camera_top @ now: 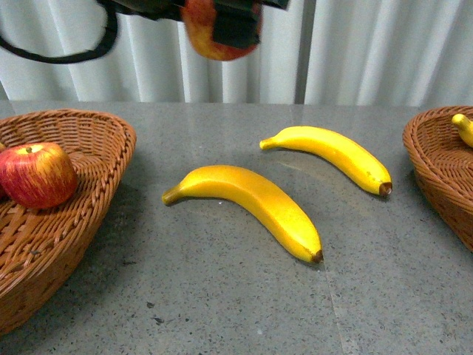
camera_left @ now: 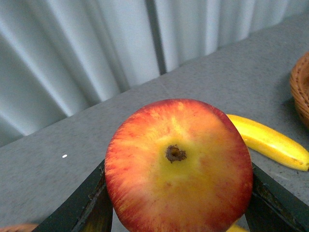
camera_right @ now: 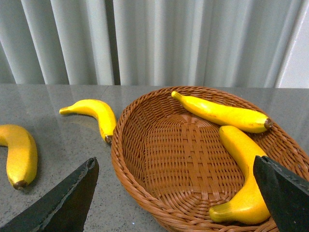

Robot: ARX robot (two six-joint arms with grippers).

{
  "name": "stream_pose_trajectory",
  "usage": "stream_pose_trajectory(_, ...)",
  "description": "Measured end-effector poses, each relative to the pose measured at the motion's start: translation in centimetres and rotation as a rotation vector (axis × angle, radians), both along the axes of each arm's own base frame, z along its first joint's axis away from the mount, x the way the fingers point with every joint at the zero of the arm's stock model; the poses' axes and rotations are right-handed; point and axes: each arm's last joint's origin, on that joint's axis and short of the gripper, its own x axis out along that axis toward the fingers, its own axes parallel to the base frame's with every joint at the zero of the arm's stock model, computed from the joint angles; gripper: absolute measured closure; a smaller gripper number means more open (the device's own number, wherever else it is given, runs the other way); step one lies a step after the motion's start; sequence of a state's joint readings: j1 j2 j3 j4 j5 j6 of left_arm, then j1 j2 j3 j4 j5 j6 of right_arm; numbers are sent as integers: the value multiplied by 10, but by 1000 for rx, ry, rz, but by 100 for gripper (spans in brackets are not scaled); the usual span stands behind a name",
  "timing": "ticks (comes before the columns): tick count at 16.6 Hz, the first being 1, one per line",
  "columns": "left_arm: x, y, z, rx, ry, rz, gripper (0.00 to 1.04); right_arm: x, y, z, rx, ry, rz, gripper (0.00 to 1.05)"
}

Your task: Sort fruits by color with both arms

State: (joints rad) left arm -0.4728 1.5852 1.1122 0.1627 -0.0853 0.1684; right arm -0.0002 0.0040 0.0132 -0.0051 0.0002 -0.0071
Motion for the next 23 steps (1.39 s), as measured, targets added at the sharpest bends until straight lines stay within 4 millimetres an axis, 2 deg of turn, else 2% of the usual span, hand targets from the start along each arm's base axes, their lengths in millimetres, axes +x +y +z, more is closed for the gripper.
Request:
stream_pose_trajectory(5,-20,17,6,-24,-17,52,38,0,0,0,0,0,0,7)
stream_pose_trajectory(8,-73,56,10,-91,-48,171,38,0,0,0,0,0,0,7)
stream_pose_trajectory(11,-106,97,-8,-146,-40,352,38,0,0,0,0,0,0,7)
stream_pose_trajectory(13,-110,117,-31,-176,17,424,39,0,0,0,0,0,0,7)
stream_pose_trajectory(15,-113,120,-52,-177,80,450,39,0,0,0,0,1,0,7)
stream_pose_trajectory(17,-123,117,-60,-180,109,452,39,0,0,0,0,0,0,7)
stream_pose_trajectory(18,-125,117,-57,-199,97,452,35,0,0,0,0,0,0,7)
stream_pose_trajectory(20,-130,119,-51,-211,66,465,10,0,0,0,0,0,0,7)
stream_pose_trajectory(21,-133,120,-48,-215,57,470,5,0,0,0,0,0,0,7)
stream_pose_trajectory(23,-139,122,-40,-231,24,465,7,0,0,0,0,0,0,7)
